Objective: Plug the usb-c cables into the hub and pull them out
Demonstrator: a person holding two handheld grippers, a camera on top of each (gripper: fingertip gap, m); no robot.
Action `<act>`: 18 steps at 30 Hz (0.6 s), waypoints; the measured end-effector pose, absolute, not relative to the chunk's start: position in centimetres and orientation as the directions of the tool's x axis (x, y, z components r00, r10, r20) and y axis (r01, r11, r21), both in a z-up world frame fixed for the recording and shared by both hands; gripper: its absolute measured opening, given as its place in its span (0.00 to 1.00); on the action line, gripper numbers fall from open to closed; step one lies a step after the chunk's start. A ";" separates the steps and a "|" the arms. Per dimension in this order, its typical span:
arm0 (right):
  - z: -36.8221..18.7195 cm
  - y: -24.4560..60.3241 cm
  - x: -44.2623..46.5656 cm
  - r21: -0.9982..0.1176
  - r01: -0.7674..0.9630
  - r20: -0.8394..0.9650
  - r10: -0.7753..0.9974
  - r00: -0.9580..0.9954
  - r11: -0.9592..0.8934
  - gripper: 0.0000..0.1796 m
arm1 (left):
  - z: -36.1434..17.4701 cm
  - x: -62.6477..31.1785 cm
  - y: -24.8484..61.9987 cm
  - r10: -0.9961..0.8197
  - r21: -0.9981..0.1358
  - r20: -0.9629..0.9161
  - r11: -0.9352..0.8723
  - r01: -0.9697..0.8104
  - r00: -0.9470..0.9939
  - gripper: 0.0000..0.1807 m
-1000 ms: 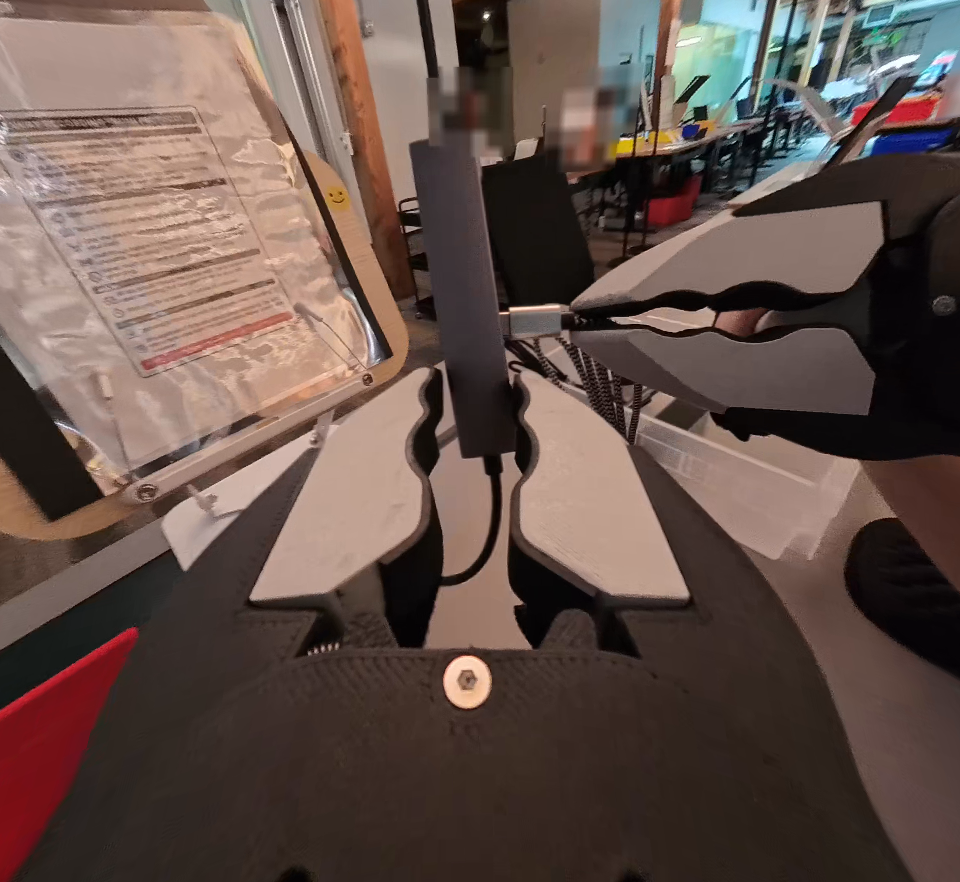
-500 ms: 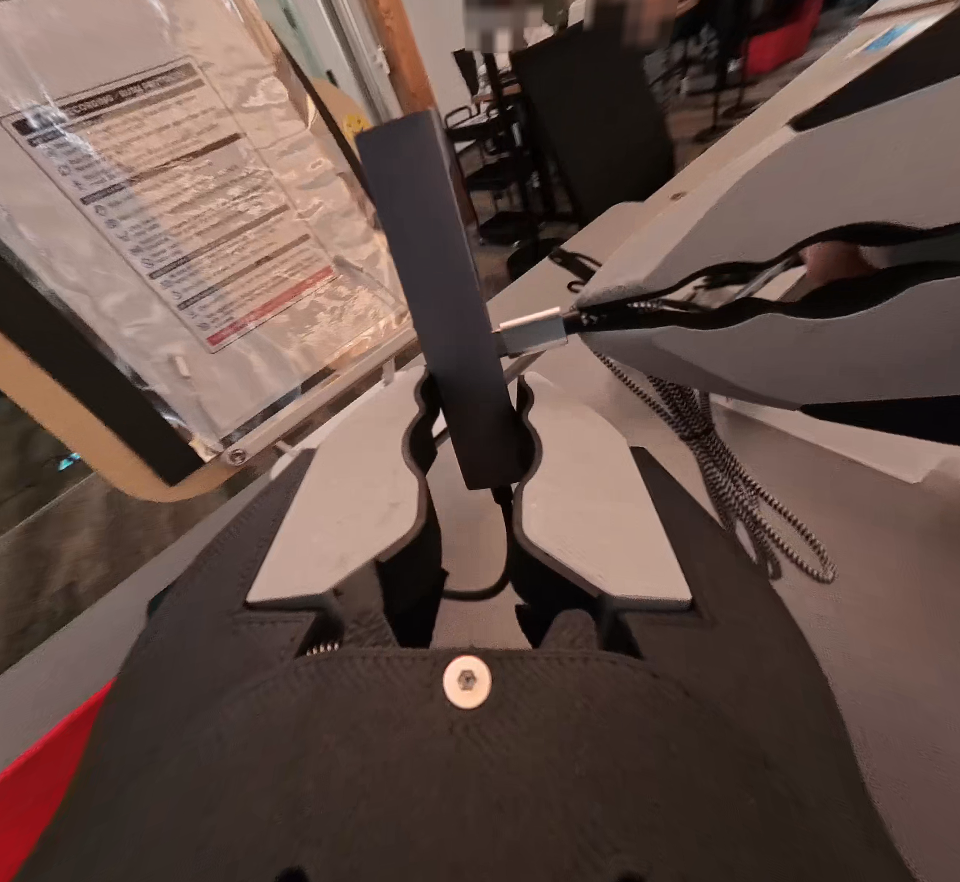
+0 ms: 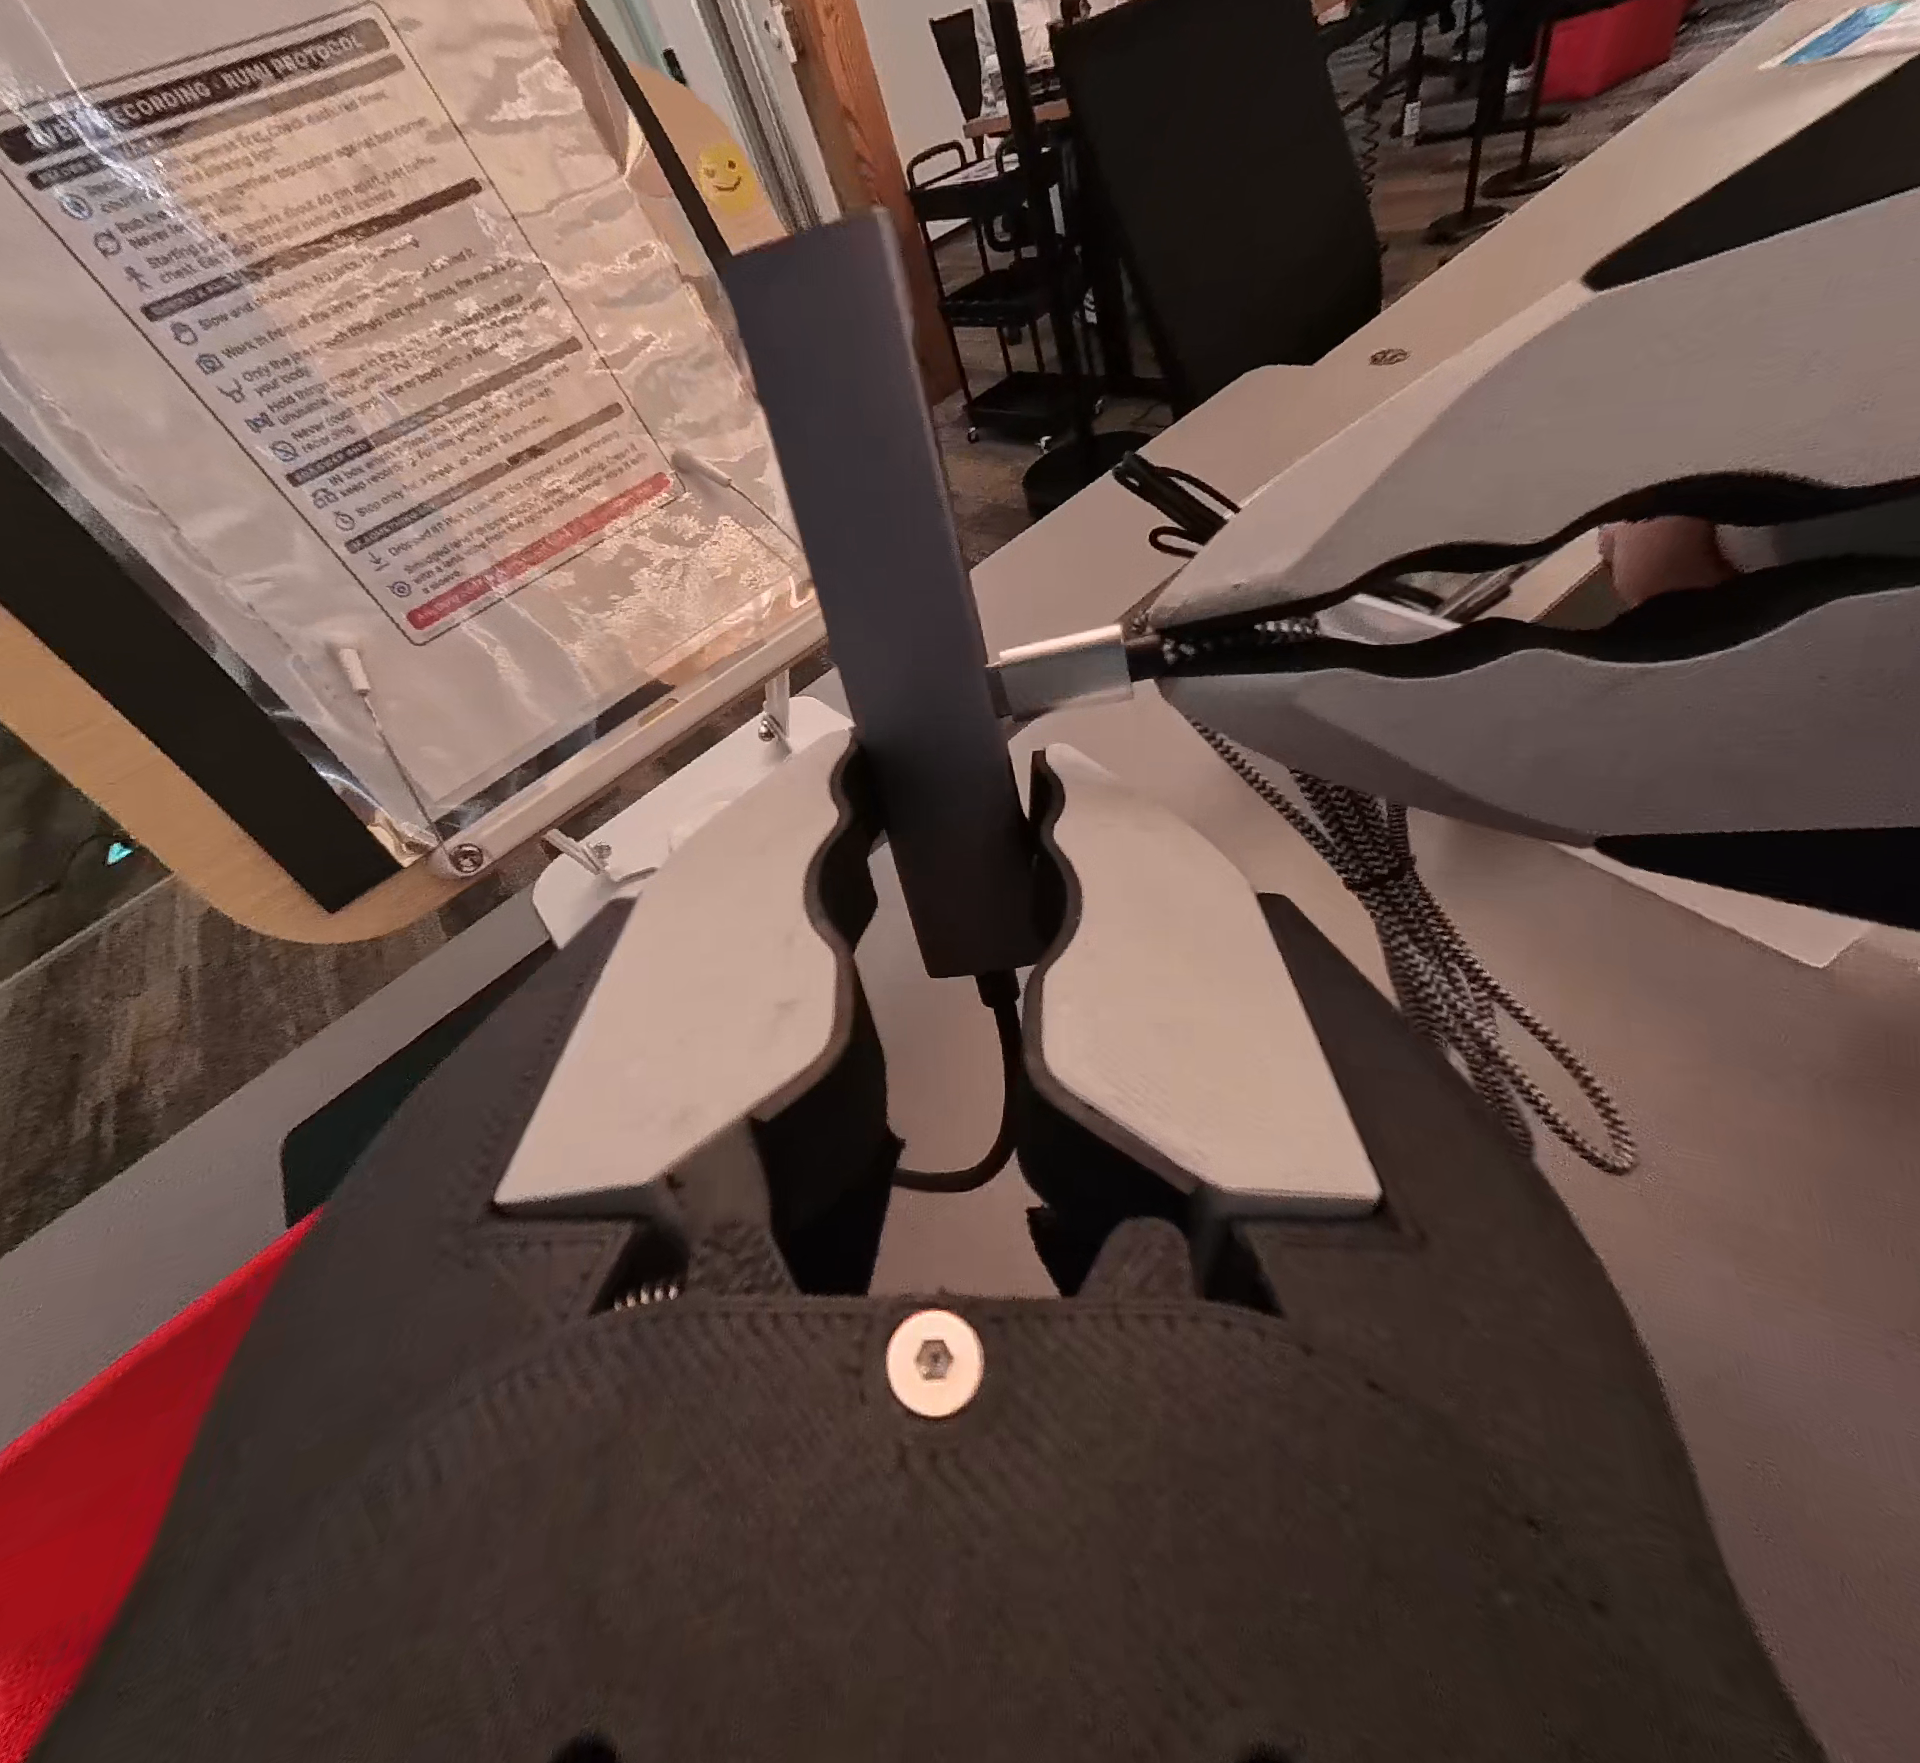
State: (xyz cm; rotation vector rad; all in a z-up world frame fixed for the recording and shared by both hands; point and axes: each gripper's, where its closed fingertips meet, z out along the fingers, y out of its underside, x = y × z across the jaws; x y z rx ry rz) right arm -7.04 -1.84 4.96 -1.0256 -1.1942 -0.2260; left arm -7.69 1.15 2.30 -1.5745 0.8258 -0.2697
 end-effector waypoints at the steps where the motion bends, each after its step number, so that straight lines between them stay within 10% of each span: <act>1: 5.0 -1.8 -7.0 -0.541 0.636 0.841 0.358 0.406 0.550 0.02 | 2.3 -7.7 1.1 -0.638 -0.937 -0.286 0.030 -0.347 0.715 0.15; 18: 3.0 -0.2 -6.2 -0.560 0.683 0.822 0.422 0.383 0.469 0.01 | 3.6 -7.4 0.1 -0.569 -0.890 -0.429 0.135 -0.435 0.701 0.14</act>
